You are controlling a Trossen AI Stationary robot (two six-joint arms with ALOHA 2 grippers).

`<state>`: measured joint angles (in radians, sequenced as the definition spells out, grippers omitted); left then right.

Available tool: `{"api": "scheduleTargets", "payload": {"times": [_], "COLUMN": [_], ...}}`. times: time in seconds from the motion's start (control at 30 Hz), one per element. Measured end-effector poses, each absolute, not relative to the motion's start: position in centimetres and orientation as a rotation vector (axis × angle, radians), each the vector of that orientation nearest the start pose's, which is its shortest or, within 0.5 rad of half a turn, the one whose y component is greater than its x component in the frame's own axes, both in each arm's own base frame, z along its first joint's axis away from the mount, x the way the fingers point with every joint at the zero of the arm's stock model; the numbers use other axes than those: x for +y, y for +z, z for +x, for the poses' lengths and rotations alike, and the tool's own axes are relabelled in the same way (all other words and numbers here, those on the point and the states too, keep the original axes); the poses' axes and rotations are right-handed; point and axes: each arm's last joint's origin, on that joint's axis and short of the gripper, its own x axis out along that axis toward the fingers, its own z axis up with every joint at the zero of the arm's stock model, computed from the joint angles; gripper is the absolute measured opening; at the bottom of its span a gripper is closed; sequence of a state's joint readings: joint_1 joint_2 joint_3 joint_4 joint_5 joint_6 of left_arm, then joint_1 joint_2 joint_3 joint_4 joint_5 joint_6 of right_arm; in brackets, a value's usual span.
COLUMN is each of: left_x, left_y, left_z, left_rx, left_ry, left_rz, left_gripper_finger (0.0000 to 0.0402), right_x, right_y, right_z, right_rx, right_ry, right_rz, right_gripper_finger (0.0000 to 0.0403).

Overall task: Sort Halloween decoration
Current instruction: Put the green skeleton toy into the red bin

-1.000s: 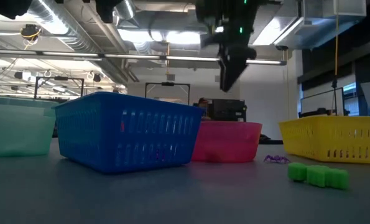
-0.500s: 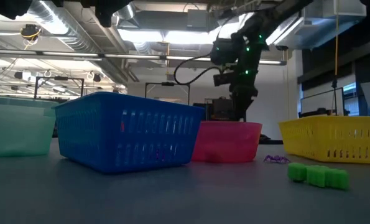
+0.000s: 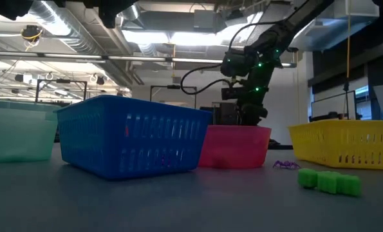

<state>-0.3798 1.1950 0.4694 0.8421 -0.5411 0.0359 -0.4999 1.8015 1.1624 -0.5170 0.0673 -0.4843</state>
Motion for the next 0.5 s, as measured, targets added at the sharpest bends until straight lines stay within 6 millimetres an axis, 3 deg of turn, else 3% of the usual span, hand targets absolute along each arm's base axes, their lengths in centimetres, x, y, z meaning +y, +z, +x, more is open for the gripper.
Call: {"api": "scheduleTargets", "payload": {"times": [0.5], "left_x": [-7.4], "left_y": [24.2], "left_z": [22.7], "left_rx": [-0.102], "left_ry": [0.163], "left_rz": [-0.016], "left_gripper_finger": [0.0137], "right_x": [-17.3], "right_y": [13.7], "right_z": [31.3], "right_rx": [1.271], "right_ry": [-0.191], "right_rz": [-0.177], "right_gripper_finger": [0.0220]}}
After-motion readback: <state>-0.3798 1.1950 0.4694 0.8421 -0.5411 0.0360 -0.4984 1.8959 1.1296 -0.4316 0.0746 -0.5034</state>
